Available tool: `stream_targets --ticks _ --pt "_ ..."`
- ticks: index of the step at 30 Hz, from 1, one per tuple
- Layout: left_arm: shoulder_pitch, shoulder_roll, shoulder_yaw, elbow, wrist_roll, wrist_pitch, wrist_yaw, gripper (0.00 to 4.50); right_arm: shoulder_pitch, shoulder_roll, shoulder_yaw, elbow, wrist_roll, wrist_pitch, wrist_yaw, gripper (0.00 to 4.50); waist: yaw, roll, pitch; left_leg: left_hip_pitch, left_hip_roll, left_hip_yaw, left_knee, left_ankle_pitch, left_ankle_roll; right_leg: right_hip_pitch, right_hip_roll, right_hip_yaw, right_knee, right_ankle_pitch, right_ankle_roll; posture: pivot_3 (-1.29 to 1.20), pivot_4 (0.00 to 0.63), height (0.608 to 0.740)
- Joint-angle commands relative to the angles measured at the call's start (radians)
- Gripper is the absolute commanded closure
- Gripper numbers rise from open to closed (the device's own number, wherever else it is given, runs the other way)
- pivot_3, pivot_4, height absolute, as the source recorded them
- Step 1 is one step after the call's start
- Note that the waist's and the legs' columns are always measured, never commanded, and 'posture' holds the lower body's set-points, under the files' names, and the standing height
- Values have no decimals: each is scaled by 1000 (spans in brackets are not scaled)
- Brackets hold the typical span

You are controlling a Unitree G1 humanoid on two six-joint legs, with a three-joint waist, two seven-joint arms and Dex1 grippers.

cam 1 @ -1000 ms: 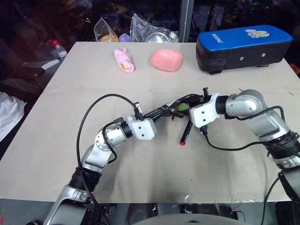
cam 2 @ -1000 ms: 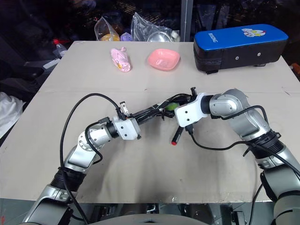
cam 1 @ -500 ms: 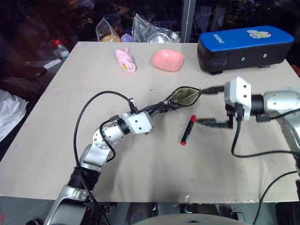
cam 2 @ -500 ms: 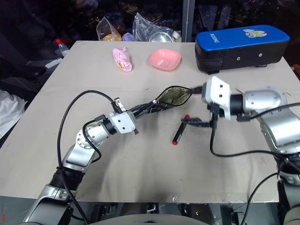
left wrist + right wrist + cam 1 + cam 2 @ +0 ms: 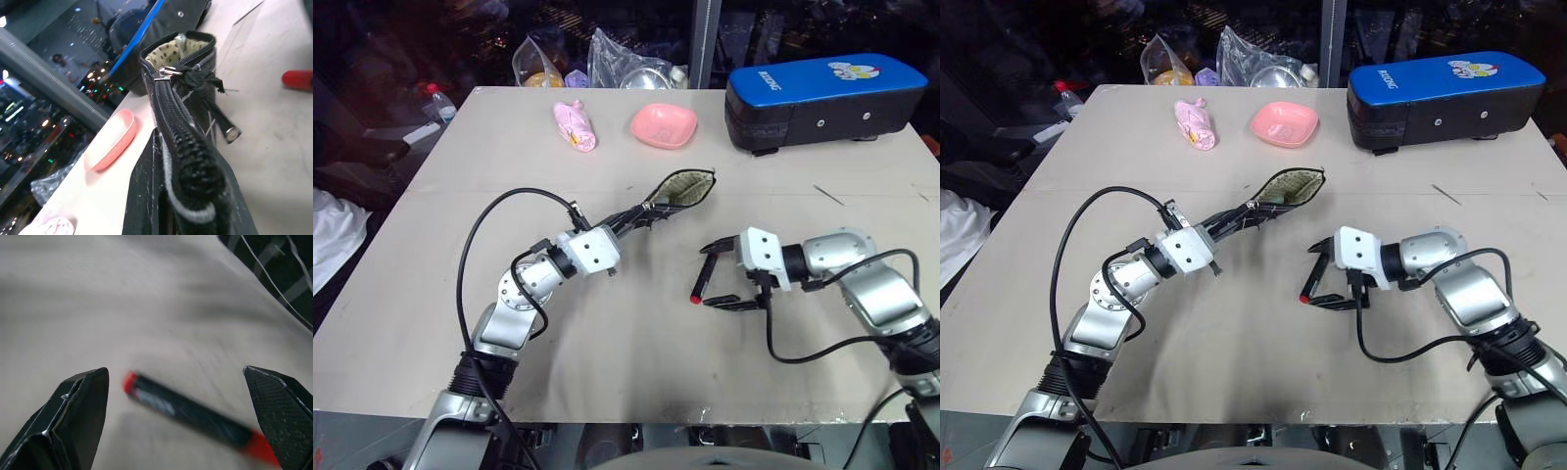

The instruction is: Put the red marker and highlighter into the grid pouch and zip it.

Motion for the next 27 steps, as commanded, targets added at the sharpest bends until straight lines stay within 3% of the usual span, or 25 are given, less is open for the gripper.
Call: stream_targets --ticks 1,4,7,11,18,22,27 --pt "4 3 24 -55 1 -1 23 4500 -14 53 -7 -85 -29 64 -113 58 -3 0 0 0 0 0 1 0 0 0 0 0 1 0 0 0 150 740" --pt "13 -1 19 -55 -1 -1 22 4500 -4 151 36 -119 -137 35 -264 58 -6 -1 0 0 0 0 1 0 0 0 0 0 2 0 0 0 150 740" --pt "7 -3 13 -43 -7 -4 15 4500 30 140 97 -119 -297 -49 -341 58 -4 -1 0 0 0 0 0 0 0 -1 0 -1 2 0 0 0 150 740" --pt "3 -7 5 -36 -11 -10 9 4500 50 179 95 -131 -367 28 -432 58 1 -1 0 0 -1 0 1 0 0 0 -1 -1 1 0 0 0 150 740" --pt "17 -9 -5 -38 -12 -17 4 4500 122 261 74 -292 -445 401 -537 58 -4 -1 0 0 -1 -1 1 0 0 0 0 -1 2 0 0 0 150 740" --pt "22 -10 -9 -26 -10 -27 3 4500 223 375 13 -394 -407 702 -608 58 -3 -1 -1 -1 0 -1 1 0 0 0 0 -1 2 0 0 0 150 740" --pt "18 -12 -15 -17 -11 -34 1 4500 235 490 -43 -404 -389 897 -699 58 -7 -2 -1 0 -1 -2 1 0 0 0 0 -2 3 0 0 0 150 740"
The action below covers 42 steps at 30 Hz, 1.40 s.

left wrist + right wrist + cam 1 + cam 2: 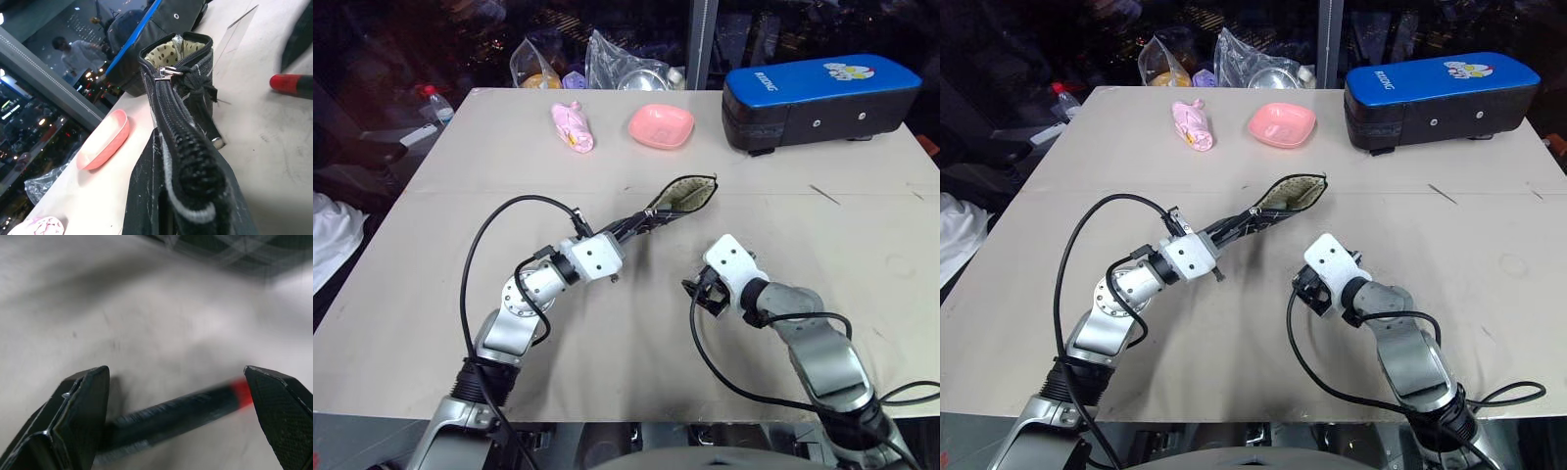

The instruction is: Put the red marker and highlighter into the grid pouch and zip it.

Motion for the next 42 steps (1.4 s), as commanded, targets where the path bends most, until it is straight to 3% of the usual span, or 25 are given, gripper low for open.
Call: stream_targets --ticks 1,13,20,23,28,29,30,34,38,42 --pt "-7 -2 7 -7 -10 -30 5 4500 -16 64 -52 -26 27 126 -64 58 0 0 0 0 0 -1 0 0 0 0 0 -1 0 0 0 0 150 740" --pt "6 -1 14 -4 -7 -39 13 4500 -5 86 -128 -40 48 191 -200 58 -1 -1 -1 0 0 -1 -1 0 0 0 -1 -1 0 0 0 0 150 740" --pt "10 -8 8 -9 -5 -38 13 4500 21 184 -213 -95 112 319 -243 58 -1 -1 -1 0 0 -1 -1 0 0 0 -1 -1 -1 0 0 0 150 740" --pt "10 -7 8 -8 -5 -39 12 4500 23 173 -231 -121 137 353 -243 1186 -1 -2 -1 0 0 -1 -1 0 0 0 -1 -1 -1 0 0 0 150 740" --pt "11 -6 9 -8 -8 -42 9 4500 18 128 -239 -152 170 379 -246 3703 -3 -2 -1 0 0 -2 -2 0 0 0 -1 -1 -1 0 0 0 150 740" --pt "12 -6 9 -8 -9 -43 9 4500 15 105 -241 -160 178 379 -239 4175 -3 -2 -1 0 0 -2 -2 0 0 0 -1 -1 -1 0 0 0 150 740" --pt "12 -5 9 -8 -10 -44 8 4500 9 80 -245 -167 189 380 -229 4292 -3 -2 -1 0 0 -2 -2 0 0 0 -1 -1 -1 0 0 0 150 740" --pt "1 -9 -1 -8 -28 -48 -12 4500 -57 -164 -229 -181 257 238 -84 4290 -3 -1 0 -1 0 -2 -2 0 0 0 -2 -1 -2 0 0 0 150 740" --pt "-18 -7 -27 -11 -8 -66 -38 4500 -158 -503 -155 -98 209 -236 121 4290 -5 -1 1 0 -1 -2 -3 -1 2 0 -1 -1 -3 0 0 0 150 740" --pt "-41 -14 -45 -7 2 -72 -43 4500 -305 -640 -93 18 165 -512 242 4290 -6 -1 1 0 -1 -3 -4 0 1 0 1 0 -4 0 0 0 150 740"
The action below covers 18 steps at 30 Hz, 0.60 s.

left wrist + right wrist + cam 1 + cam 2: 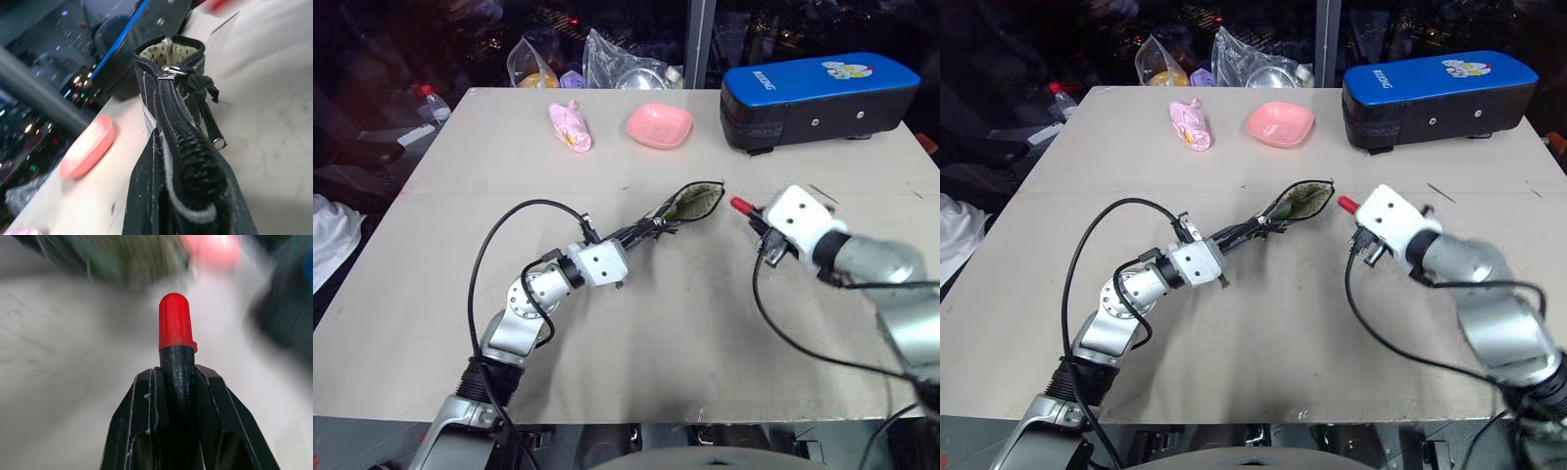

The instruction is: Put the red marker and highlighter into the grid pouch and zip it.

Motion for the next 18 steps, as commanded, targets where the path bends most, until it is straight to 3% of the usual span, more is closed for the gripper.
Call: stream_targets --ticks 1,9,18 --pt "-30 -5 -7 -27 2 -28 1 4500 -104 -65 64 67 -47 -235 115 4290 1 0 0 0 0 0 0 0 0 0 0 1 0 0 0 0 150 740" --pt "-61 -9 -33 -20 6 -39 -13 4500 -220 -107 205 253 -187 -514 266 4290 8 0 1 0 1 4 1 0 0 0 -2 1 -2 0 0 0 150 740" --pt "-96 -13 -76 -34 20 -63 -51 4500 -339 54 309 462 -283 -822 291 4290 8 0 1 1 1 5 1 0 -1 0 0 1 -1 0 0 0 150 740"
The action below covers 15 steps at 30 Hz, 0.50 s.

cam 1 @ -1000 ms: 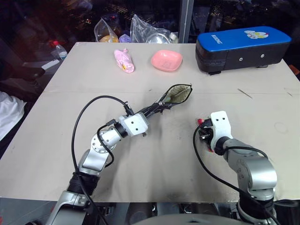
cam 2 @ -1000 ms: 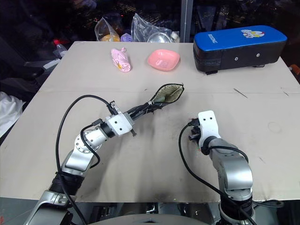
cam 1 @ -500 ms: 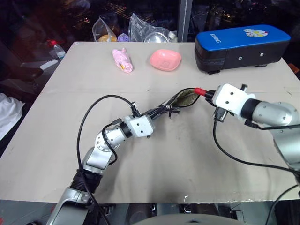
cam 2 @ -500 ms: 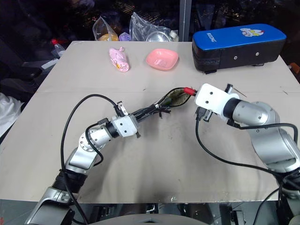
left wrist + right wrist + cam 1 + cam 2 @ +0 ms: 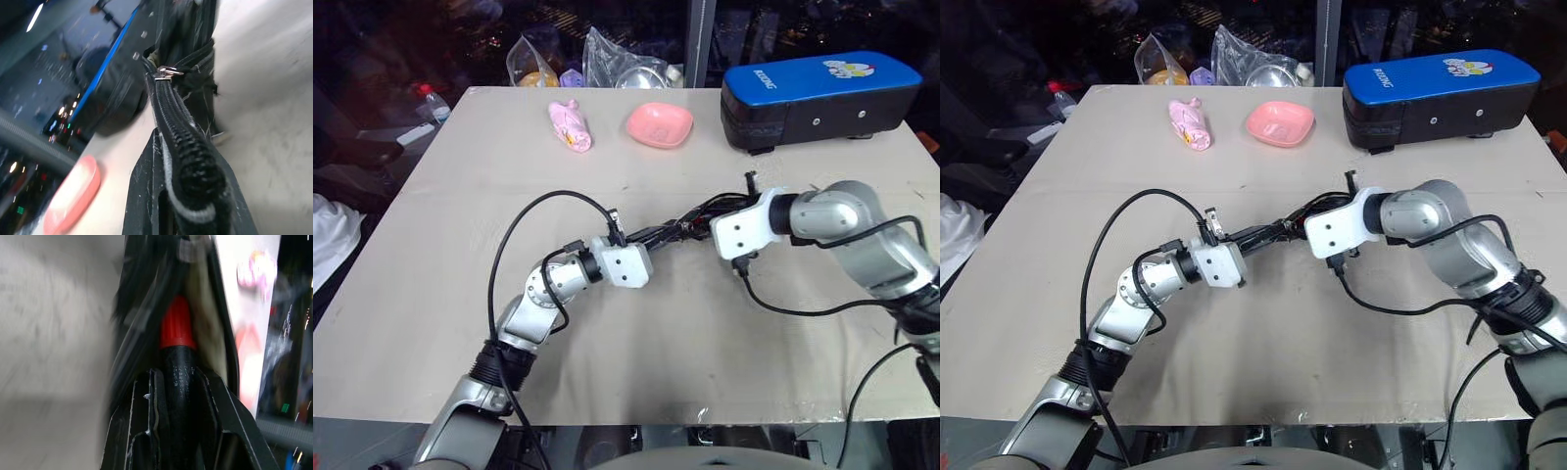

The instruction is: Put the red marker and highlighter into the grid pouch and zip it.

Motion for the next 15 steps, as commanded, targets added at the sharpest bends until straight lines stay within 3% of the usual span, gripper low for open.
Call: stream_targets --ticks 1,4,11,13,15 --pt "-18 -6 -7 -41 2 -20 -1 4500 -30 44 -4 33 -12 -110 4 4290 3 0 0 0 0 1 0 0 0 0 0 0 0 0 0 0 150 740" --pt "-21 -15 -7 -40 -1 -16 5 4500 -26 90 -13 72 16 -161 9 4290 3 0 0 0 0 1 1 0 0 0 -1 0 0 0 0 0 150 740" --pt "5 -19 15 -45 -3 23 25 4500 -6 89 -179 70 152 -67 12 848 5 0 0 0 0 3 1 0 0 0 -1 0 1 0 0 0 150 740" --pt "8 -19 18 -43 -6 30 31 4500 8 51 -267 36 245 39 43 415 5 0 0 0 0 2 1 0 0 0 -1 0 1 0 0 0 150 740" --pt "12 -19 20 -44 -10 36 37 4500 28 16 -326 -6 324 125 74 415 8 0 0 0 0 1 1 0 0 0 -1 0 1 0 0 0 150 740"
